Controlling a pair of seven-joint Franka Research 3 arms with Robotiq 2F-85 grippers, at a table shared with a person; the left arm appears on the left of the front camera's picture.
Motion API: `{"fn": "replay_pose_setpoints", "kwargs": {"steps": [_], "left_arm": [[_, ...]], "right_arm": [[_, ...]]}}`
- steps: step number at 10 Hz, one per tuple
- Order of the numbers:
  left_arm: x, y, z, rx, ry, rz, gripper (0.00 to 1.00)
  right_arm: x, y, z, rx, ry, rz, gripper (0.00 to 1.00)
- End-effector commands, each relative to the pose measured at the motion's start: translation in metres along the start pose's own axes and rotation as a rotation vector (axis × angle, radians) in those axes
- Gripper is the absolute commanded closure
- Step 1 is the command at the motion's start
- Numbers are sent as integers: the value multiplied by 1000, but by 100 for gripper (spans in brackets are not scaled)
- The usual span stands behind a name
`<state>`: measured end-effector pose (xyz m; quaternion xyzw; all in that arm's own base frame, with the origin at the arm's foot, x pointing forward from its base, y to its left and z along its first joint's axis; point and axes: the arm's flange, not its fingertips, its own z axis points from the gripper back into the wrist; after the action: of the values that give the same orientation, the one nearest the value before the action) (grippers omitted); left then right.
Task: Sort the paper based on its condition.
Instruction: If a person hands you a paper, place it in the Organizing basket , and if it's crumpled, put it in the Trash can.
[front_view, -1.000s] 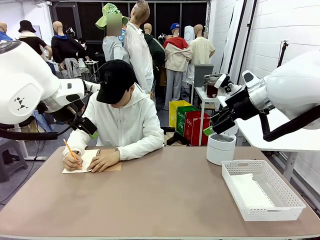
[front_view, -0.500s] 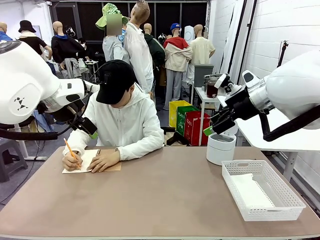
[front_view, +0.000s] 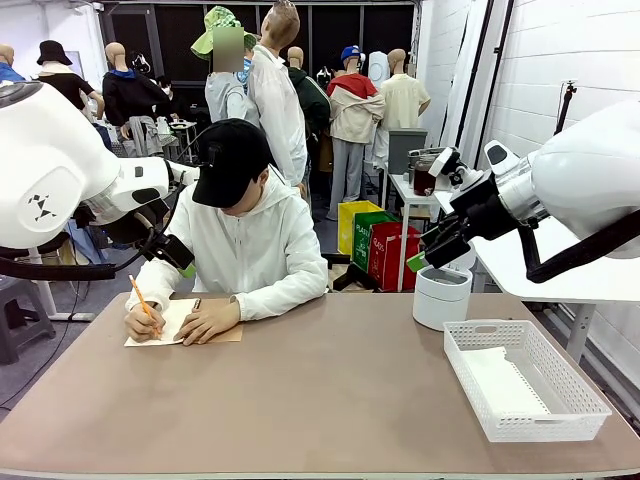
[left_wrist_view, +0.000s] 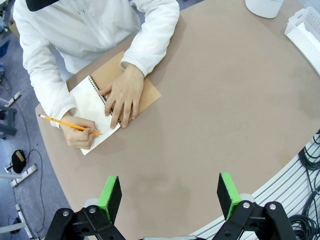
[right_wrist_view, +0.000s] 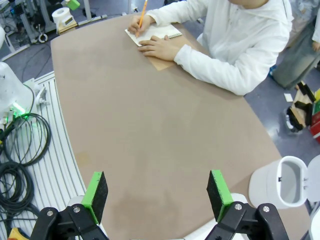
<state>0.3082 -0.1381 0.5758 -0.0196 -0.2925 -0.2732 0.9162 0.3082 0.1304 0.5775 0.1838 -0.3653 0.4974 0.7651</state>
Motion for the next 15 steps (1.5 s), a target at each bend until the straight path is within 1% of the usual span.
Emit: {"fn": "replay_pose_setpoints", "kwargs": {"steps": [1,15], "left_arm": [[-1,1,0,-1,0,1,0],[-1,1,0,-1,0,1,0]], "right_arm": [[0,0,0,1,2,8,0],[0,0,0,1,2,8,0]]}}
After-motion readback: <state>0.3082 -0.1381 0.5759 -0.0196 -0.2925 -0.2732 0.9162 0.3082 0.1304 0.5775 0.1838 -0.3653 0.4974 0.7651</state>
